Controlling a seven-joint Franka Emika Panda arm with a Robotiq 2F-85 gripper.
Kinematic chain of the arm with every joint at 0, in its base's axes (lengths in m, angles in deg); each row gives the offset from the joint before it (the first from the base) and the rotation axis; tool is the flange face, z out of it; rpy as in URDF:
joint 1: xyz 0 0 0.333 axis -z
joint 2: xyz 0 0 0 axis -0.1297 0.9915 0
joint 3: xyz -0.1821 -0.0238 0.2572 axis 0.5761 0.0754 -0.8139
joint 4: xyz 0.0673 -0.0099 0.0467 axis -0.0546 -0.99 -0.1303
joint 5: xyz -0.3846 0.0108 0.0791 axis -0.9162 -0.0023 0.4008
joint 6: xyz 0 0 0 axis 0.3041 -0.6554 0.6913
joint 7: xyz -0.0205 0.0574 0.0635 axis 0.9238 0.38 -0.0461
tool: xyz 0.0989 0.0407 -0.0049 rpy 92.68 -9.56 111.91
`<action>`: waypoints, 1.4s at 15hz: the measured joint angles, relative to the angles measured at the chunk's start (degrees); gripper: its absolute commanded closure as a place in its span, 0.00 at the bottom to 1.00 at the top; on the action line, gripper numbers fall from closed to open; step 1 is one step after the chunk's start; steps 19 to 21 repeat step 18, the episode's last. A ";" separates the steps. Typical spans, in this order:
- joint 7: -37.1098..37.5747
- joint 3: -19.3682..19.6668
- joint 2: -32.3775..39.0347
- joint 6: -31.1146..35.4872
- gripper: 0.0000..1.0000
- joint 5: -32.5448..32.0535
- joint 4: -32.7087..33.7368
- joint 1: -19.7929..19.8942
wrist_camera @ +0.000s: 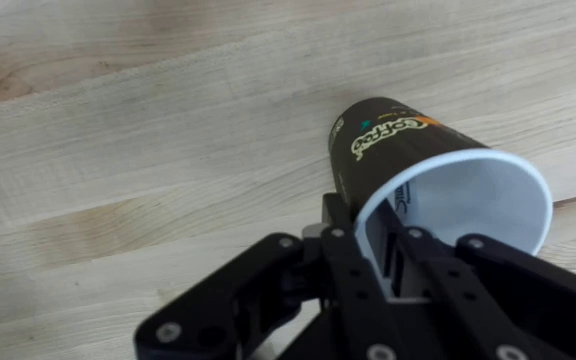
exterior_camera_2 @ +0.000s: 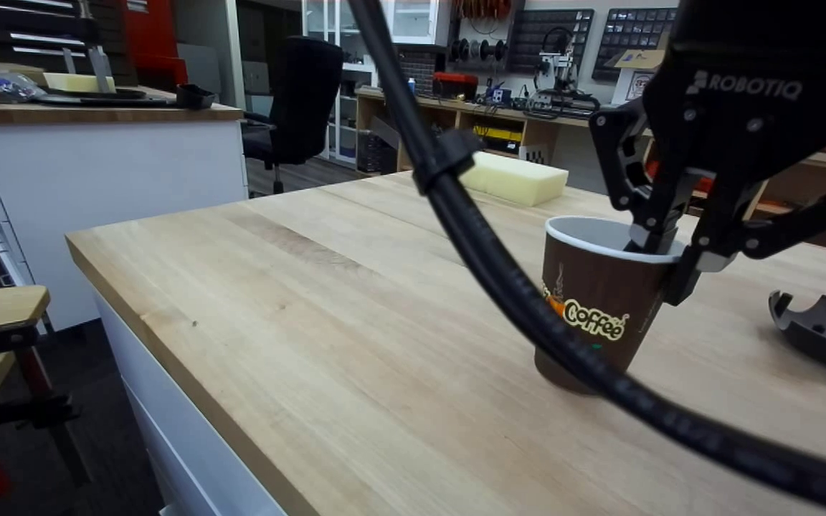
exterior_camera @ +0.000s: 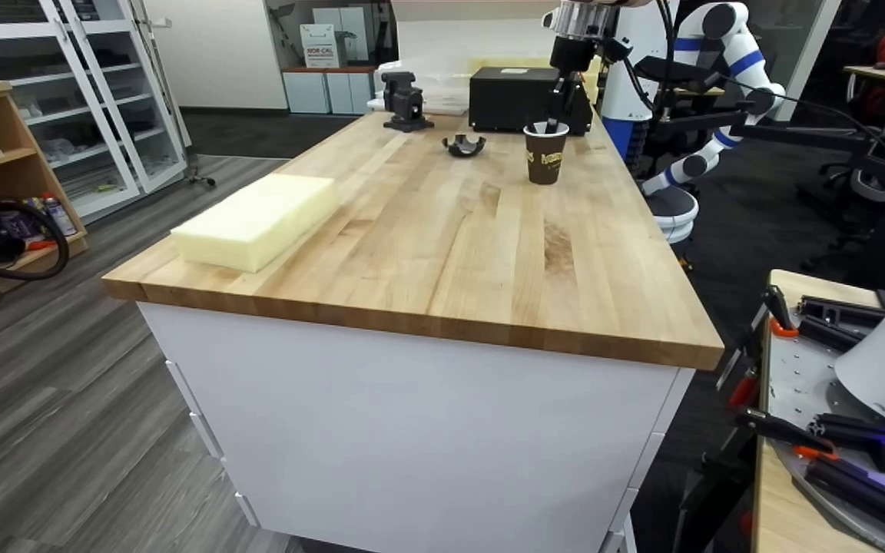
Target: Move the black cup from the left to the right
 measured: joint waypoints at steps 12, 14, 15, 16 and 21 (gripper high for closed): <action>8.93 -1.05 -4.44 -10.51 0.00 -16.81 3.84 -4.56; 14.99 -1.08 -7.95 -10.69 0.00 -24.58 2.84 -6.89; 18.48 -1.15 -10.11 -11.26 0.00 -28.55 1.99 -8.14; 20.92 -1.26 -12.20 -11.85 0.00 -30.90 0.99 -9.11; 22.44 -1.38 -14.98 -12.21 0.00 -32.27 -0.84 -9.90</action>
